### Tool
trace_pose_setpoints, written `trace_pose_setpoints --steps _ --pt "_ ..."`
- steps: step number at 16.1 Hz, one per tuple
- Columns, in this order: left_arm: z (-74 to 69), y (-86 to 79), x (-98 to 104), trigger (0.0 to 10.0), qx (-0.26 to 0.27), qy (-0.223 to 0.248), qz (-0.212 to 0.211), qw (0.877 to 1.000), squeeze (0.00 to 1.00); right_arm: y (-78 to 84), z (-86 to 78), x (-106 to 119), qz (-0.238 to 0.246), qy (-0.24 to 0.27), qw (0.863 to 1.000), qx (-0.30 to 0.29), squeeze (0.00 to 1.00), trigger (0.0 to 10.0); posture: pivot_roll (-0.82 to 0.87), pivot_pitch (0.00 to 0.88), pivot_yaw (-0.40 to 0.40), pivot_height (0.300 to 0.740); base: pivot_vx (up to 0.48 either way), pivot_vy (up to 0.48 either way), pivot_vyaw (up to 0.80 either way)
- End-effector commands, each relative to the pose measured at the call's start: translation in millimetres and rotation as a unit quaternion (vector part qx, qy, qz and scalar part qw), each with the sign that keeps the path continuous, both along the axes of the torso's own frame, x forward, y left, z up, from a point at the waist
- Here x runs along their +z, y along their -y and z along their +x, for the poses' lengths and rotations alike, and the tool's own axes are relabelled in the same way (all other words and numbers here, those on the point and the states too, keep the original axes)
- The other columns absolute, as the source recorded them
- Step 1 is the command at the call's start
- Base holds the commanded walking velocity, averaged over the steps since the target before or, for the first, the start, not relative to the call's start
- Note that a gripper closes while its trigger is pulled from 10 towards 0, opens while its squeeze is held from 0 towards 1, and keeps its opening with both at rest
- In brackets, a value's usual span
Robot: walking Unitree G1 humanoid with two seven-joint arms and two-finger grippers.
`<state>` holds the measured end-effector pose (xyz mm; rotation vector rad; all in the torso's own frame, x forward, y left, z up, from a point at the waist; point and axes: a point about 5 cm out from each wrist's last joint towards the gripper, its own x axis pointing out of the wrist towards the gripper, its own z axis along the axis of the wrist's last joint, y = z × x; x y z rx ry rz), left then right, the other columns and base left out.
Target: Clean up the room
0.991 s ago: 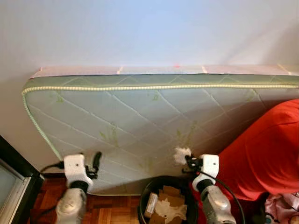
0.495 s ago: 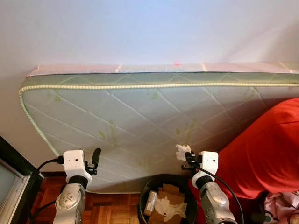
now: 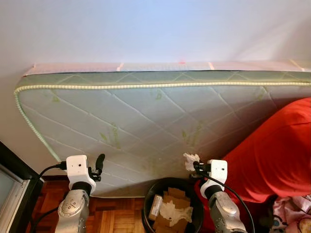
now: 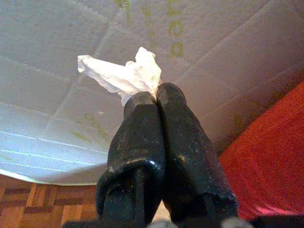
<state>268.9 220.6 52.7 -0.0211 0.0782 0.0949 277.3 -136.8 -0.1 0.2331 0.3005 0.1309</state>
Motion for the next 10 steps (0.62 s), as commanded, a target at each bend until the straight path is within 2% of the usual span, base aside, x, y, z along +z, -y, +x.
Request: trace_pose_setpoints --steps 1,7,10 --pt "1.0 -0.7 3.7 10.0 0.002 0.004 -0.004 1.000 0.00 -1.6 -0.1 -0.6 0.002 -0.001 1.000 0.003 0.00 10.0 0.06 0.108 -0.053 0.684 0.000 0.000 0.00" --pt "2.0 -0.4 8.3 10.0 0.006 0.009 -0.007 1.000 0.00 -5.3 1.1 -4.0 -0.001 -0.022 1.000 0.019 0.00 10.0 0.08 0.133 -0.058 0.679 0.000 0.000 0.00" --pt "0.8 -1.6 8.8 10.0 0.012 0.009 -0.011 1.000 0.00 -7.6 -0.2 -4.4 0.006 -0.017 1.000 0.025 0.00 10.0 0.09 0.151 -0.063 0.674 0.000 0.000 0.00"
